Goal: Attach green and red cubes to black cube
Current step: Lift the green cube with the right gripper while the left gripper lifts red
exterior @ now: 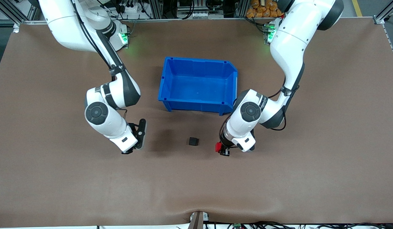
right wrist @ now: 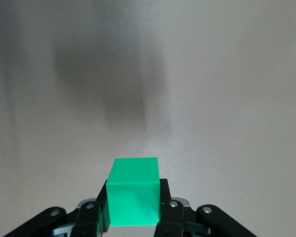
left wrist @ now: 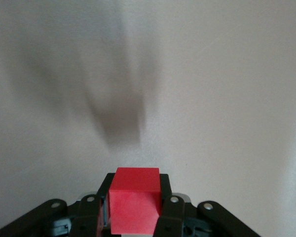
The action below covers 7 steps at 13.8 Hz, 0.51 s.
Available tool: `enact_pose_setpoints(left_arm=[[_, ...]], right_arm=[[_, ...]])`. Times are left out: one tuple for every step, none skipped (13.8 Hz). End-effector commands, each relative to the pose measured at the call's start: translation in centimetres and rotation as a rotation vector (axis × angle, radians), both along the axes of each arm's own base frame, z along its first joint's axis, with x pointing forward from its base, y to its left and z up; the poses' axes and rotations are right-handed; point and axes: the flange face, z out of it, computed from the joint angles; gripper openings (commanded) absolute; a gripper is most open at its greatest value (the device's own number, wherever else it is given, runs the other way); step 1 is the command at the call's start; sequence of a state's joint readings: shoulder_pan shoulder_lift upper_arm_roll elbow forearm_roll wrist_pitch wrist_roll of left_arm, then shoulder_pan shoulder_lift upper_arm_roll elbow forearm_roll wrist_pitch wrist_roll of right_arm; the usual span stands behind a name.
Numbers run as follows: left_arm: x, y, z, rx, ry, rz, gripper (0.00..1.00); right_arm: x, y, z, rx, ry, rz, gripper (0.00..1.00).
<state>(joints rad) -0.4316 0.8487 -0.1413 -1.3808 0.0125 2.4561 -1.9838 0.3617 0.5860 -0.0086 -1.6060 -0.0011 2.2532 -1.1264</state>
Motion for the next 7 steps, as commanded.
enact_pose_setpoints(left_arm=[[0.8, -2.0, -1.7, -0.018, -0.010, -0.023, 0.00], [0.4, -2.3, -2.6, -0.014, 0.000, -0.028, 0.00], [-0.3, -3.2, -3.5, -0.009, 0.009, -0.048, 0.00], [-0.9, -4.0, -3.8, -0.006, 0.013, -0.062, 0.00], [-1.3, -4.3, -4.6, -0.004, 0.023, -0.067, 0.00], [-1.6, -4.6, -5.1, -0.002, 0.029, -0.073, 0.00], [-2.3, -5.4, -5.7, 0.002, 0.036, -0.087, 0.00]], right_arm=[[0.0, 1.4, -0.2, 0.010, 0.018, -0.088, 0.00], [-0.6, 2.9, -0.2, 0.015, 0.021, -0.091, 0.00], [-0.8, 3.5, -0.4, 0.015, 0.022, -0.104, 0.00], [-0.8, 3.6, -0.5, 0.016, 0.023, -0.121, 0.00], [-0.9, 4.1, -0.3, 0.018, 0.019, -0.119, 0.00], [-1.1, 4.6, -0.3, 0.018, 0.019, -0.115, 0.00], [-1.2, 4.9, -0.3, 0.019, 0.018, -0.112, 0.00]])
